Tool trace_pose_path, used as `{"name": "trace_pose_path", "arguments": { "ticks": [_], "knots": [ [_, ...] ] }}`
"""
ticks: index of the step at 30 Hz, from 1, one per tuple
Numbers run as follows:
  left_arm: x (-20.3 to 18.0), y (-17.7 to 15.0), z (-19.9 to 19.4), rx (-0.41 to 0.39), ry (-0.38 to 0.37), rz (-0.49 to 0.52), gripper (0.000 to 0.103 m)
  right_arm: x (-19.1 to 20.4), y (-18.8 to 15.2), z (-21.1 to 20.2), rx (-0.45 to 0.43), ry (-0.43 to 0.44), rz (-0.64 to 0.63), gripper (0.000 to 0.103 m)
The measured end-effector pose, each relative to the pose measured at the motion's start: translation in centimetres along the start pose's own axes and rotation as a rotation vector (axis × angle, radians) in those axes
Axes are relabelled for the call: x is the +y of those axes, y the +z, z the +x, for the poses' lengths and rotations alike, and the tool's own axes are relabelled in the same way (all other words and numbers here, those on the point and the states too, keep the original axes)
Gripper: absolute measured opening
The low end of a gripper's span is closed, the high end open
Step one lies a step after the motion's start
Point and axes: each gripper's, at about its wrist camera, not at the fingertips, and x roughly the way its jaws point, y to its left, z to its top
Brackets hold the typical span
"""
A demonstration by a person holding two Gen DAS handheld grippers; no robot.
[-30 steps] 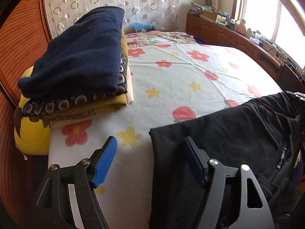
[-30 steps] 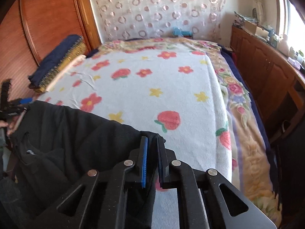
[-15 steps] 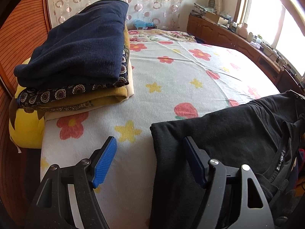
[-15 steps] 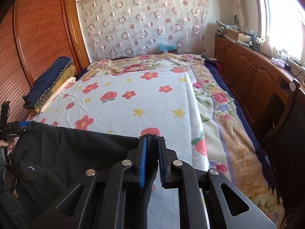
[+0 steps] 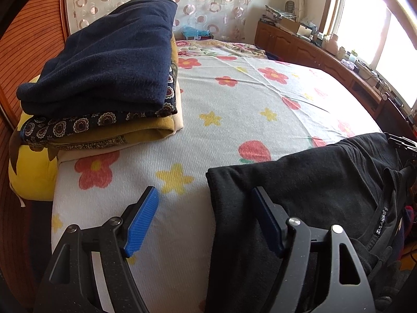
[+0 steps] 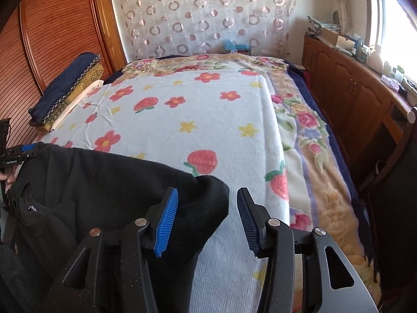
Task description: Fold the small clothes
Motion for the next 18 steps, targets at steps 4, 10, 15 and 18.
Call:
{"name": "trace_pose_path", "arguments": {
  "ticks": [4,10,15,18],
  "knots": [
    [0.0,0.1,0.0,0.005,-0.003,-0.004,0.074,0.1,0.4,1.0,0.044,0.039,-0.008,0.052],
    [-0.8,0.1,-0.3,0.012,-0.063,0.027,0.042,0.9,1.3,2.2,0.058,0.032,-0.094,0.052],
    [-1.6,0.2,-0.2,0.018,-0.085,0.046,0.023,1.5,1.5,2.6,0.074,0.066,-0.154,0.026],
    [-2.2,-0.1,-1.0,0.002,-0.084,0.061,0.009,1.9,1.1,2.2,0.067,0.108,-0.17,0.017]
  ]
}}
